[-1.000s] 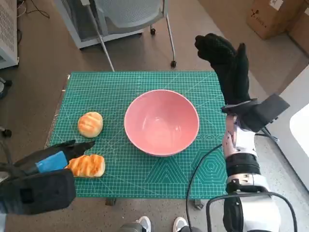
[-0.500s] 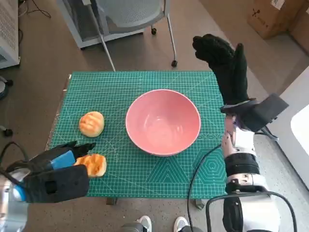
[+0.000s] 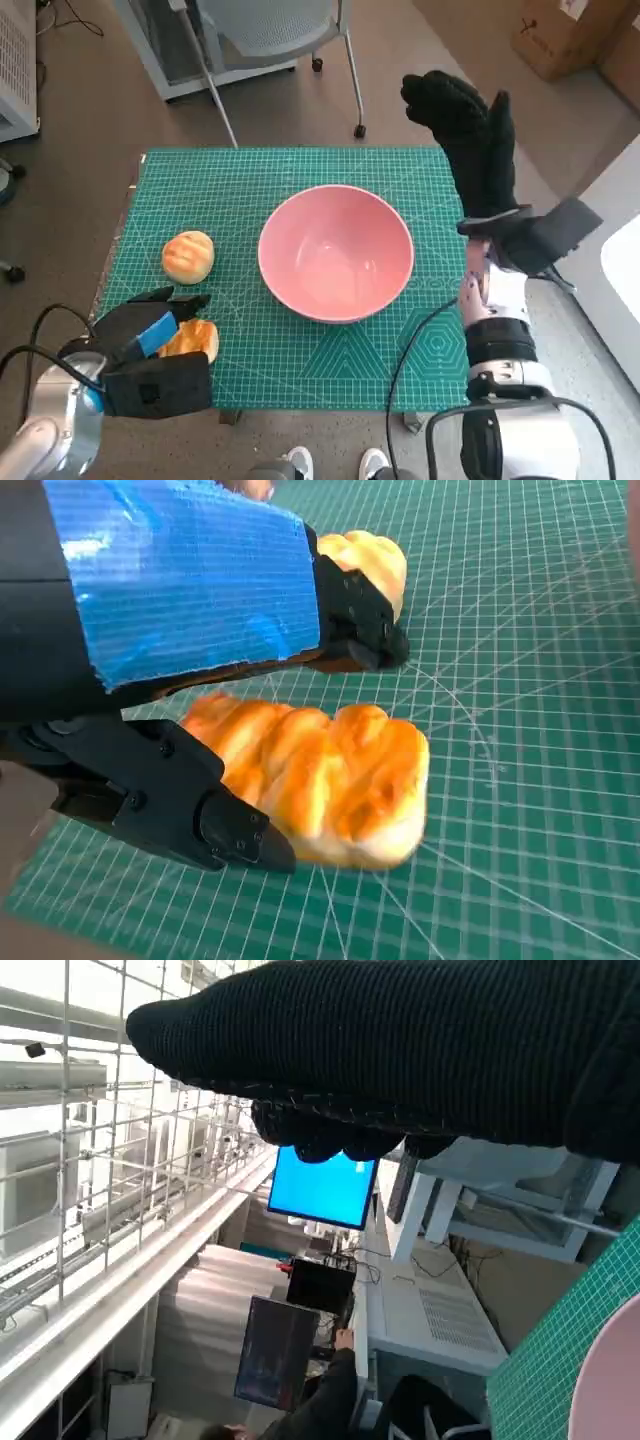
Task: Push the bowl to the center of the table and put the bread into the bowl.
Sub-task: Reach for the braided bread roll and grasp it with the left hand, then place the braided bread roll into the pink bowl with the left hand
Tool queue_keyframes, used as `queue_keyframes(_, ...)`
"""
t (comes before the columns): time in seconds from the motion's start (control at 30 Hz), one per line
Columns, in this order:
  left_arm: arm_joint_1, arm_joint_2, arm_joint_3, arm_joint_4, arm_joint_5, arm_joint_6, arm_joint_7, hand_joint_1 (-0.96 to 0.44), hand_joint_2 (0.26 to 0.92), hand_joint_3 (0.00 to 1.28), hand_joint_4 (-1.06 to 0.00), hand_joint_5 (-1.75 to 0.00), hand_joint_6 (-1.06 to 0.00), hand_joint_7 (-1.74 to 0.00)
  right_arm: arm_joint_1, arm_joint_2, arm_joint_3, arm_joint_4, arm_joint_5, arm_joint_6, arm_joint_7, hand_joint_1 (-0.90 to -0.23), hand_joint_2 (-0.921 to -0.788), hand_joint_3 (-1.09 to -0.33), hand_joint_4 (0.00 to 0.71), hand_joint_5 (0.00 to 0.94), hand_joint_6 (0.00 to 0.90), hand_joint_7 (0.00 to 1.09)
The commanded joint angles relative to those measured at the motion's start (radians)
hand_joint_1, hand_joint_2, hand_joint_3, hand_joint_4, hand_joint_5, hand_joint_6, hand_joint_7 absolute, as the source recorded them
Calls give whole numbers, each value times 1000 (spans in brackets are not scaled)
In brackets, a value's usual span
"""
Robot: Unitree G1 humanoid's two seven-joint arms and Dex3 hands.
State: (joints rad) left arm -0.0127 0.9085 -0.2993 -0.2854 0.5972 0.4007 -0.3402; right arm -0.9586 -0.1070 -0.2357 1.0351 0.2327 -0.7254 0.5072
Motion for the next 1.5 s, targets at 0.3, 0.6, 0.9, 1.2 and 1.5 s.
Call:
queue_keyframes(0.3, 8, -2, 59, 37, 43, -170, -1, 8, 920, 77, -668, -1204, -638, -1042, 44, -3, 0, -14, 9, 14, 21, -602, -921, -502, 265, 5, 426, 11)
queue_keyframes(0.6, 5, -14, 266, -163, -115, -186, -115, 4, 915, 26, -730, -1134, -702, -1074, 48, -10, -1, -11, 7, 10, 20, -588, -921, -500, 259, 1, 427, 9)
queue_keyframes(0.9, -173, -69, 381, -263, -186, -240, -80, 4, 900, 6, -751, -1151, -799, -930, 45, -8, 1, -7, 5, 18, 19, -597, -921, -502, 252, 0, 426, 8)
queue_keyframes(1.2, -520, -176, 257, -116, -146, -394, -10, 3, 892, 7, -768, -1059, -808, -989, 52, -6, -2, -5, 15, 21, 32, -601, -921, -498, 252, 1, 430, 9)
queue_keyframes(1.5, -689, -293, 101, 24, -118, -482, -45, 2, 912, 16, -725, -1061, -743, -1099, 70, -11, -2, -15, 14, 14, 33, -600, -921, -485, 251, 0, 429, 7)
